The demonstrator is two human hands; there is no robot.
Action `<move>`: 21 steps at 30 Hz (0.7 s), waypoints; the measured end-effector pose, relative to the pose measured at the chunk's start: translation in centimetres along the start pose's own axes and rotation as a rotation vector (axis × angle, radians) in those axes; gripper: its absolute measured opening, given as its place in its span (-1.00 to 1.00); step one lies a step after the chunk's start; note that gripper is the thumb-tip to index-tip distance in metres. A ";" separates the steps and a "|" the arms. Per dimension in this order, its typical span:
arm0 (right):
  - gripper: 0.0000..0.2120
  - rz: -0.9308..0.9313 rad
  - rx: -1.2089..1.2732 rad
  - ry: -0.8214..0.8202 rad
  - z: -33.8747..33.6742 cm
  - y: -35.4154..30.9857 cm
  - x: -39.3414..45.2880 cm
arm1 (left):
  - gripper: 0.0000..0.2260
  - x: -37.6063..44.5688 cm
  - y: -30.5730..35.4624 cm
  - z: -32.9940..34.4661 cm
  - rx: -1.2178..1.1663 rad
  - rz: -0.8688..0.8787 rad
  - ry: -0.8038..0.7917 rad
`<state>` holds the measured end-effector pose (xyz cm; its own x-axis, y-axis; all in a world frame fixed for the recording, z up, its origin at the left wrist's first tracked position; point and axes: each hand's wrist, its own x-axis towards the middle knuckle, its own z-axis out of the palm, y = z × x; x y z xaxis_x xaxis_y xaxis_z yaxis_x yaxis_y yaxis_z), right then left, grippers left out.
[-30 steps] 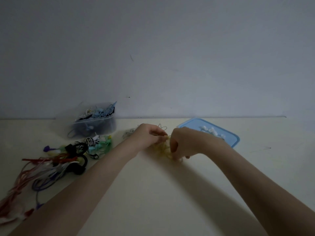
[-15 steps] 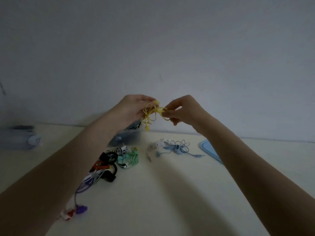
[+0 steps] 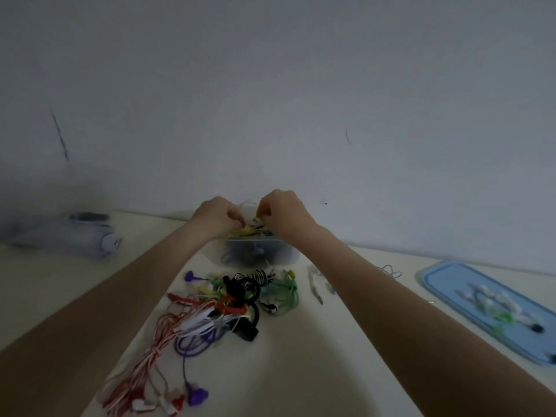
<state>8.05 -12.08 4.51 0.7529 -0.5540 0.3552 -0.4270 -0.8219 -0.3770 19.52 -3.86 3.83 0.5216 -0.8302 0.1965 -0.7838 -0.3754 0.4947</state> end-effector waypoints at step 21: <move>-0.75 0.261 -0.310 -0.272 -8.0 8.3 -8.1 | -0.79 -4.2 10.0 4.2 0.268 0.528 -0.171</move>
<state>-5.58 -15.48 5.30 0.6867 -0.7263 0.0312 -0.7169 -0.6837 -0.1362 8.09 -5.88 4.36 -0.0040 -0.9783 0.2069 -0.9906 0.0322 0.1333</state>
